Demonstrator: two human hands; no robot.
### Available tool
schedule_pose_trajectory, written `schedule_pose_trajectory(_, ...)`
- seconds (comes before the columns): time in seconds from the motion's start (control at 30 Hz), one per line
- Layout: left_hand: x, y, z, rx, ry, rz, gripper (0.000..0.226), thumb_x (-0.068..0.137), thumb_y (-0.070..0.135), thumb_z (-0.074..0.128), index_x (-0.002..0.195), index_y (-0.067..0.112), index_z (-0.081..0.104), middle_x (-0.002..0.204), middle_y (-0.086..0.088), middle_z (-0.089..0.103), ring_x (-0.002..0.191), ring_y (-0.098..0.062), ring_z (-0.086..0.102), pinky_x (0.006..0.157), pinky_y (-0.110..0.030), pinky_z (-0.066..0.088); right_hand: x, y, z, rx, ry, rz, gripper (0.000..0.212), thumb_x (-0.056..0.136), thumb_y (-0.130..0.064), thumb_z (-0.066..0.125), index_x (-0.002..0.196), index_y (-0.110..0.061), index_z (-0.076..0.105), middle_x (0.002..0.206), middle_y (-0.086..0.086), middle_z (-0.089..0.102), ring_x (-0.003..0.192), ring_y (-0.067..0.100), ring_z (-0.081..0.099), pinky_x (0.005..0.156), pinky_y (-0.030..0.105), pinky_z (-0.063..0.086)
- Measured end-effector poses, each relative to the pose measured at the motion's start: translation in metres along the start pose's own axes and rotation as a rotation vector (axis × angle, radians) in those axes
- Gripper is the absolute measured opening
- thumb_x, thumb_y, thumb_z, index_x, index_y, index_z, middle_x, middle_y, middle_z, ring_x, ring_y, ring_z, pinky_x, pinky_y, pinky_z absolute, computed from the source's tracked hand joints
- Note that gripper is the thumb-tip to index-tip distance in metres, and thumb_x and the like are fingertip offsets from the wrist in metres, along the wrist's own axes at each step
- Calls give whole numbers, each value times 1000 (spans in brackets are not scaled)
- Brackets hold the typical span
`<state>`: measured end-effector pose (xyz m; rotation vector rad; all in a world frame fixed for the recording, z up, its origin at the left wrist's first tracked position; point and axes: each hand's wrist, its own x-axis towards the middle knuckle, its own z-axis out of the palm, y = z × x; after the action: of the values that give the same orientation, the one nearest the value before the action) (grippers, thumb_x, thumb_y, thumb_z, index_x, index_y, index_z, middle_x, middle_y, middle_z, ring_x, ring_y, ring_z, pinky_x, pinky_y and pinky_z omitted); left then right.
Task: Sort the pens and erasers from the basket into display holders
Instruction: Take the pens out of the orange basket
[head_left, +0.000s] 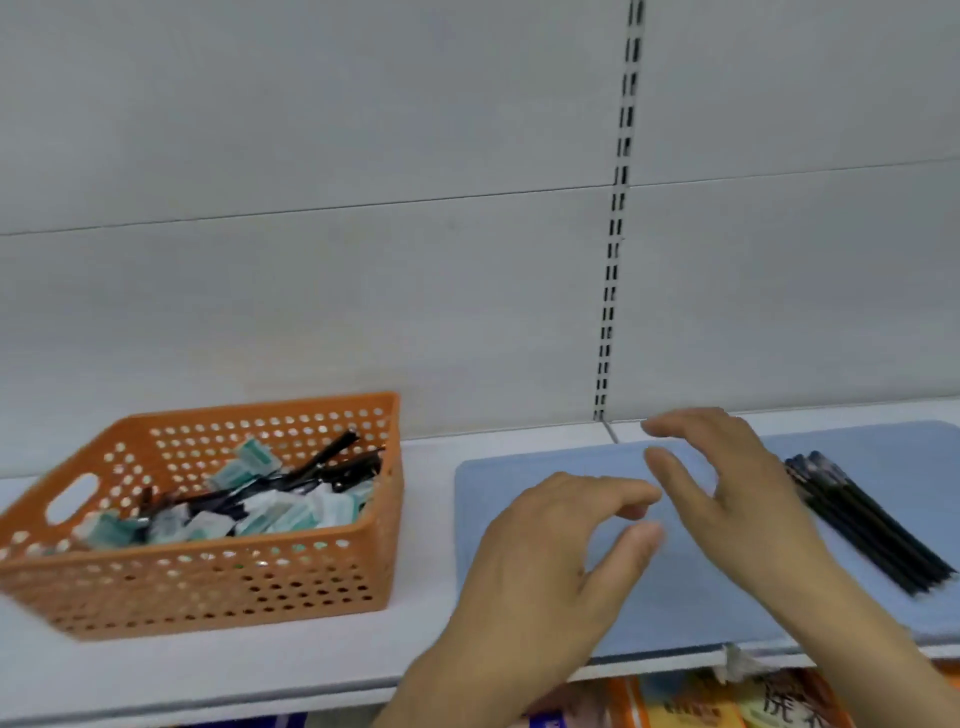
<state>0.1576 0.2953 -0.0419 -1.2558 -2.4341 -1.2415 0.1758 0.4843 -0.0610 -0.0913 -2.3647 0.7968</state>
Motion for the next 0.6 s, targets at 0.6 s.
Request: schedule_pose_trajectory(0.6,-86,-164,-253,82,-62,-519,11,97,41,52,98,49,60,103,24,65,98,6,59,87,-21,48,94,-212,214,-1010,-792,-463,22,85,-15,59,106,-21,62,108,0,64,102,24,60,72,33,46)
